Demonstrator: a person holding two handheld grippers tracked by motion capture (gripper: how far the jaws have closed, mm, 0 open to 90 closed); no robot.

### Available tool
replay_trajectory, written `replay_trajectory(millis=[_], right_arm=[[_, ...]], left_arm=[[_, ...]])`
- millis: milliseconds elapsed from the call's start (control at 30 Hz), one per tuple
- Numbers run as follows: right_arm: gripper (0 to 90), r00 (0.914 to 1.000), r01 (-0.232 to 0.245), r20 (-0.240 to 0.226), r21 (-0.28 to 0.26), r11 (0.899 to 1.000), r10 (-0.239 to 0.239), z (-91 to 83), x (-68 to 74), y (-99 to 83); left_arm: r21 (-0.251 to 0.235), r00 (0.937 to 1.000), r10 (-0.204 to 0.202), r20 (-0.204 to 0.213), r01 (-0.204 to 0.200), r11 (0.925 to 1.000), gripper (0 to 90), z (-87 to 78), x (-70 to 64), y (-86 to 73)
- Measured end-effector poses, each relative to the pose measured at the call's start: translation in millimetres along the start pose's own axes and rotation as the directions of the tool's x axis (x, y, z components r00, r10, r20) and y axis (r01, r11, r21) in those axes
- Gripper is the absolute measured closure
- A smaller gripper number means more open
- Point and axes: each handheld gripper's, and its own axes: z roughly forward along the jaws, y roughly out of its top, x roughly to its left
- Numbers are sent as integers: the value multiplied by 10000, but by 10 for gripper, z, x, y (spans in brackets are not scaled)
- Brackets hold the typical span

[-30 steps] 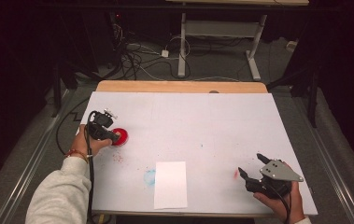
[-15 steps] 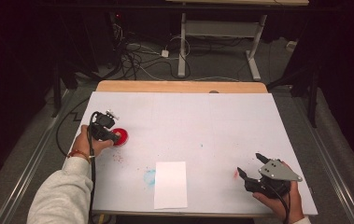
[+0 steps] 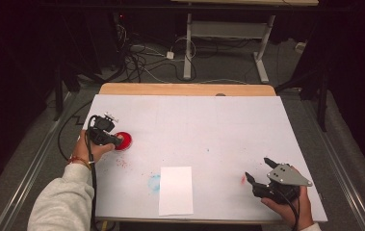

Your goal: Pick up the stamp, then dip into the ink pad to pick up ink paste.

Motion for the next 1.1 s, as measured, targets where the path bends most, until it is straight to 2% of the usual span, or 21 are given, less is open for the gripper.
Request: replay_trajectory(millis=[200, 433, 500, 700, 800, 1100], right_arm=[[242, 10000, -25, 61, 9, 10000, 25, -3, -7, -3], [242, 10000, -1, 36, 61, 10000, 1, 3, -10, -8], [242, 10000, 5, 17, 51, 10000, -5, 2, -14, -10], [242, 10000, -28, 6, 75, 10000, 28, 7, -22, -15], [242, 10000, 44, -20, 87, 10000, -44, 16, -18, -13], [243, 9999, 117, -123, 142, 9998, -115, 14, 11, -19]], left_arm=[[-541, 10000, -53, 4, 54, 9985, 736, -126, 34, -28], [-1145, 9999, -80, -74, 71, 9934, 736, -224, 28, -75], [-1330, 9999, -45, -106, 30, 9911, 736, -264, 18, -90], [-2084, 9999, 91, -99, -110, 9780, 736, -389, -43, -139], [-2257, 9996, 247, -141, -272, 9738, 736, -437, -92, -139], [-2291, 9988, 446, -197, -479, 9722, 736, -481, -148, -113]])
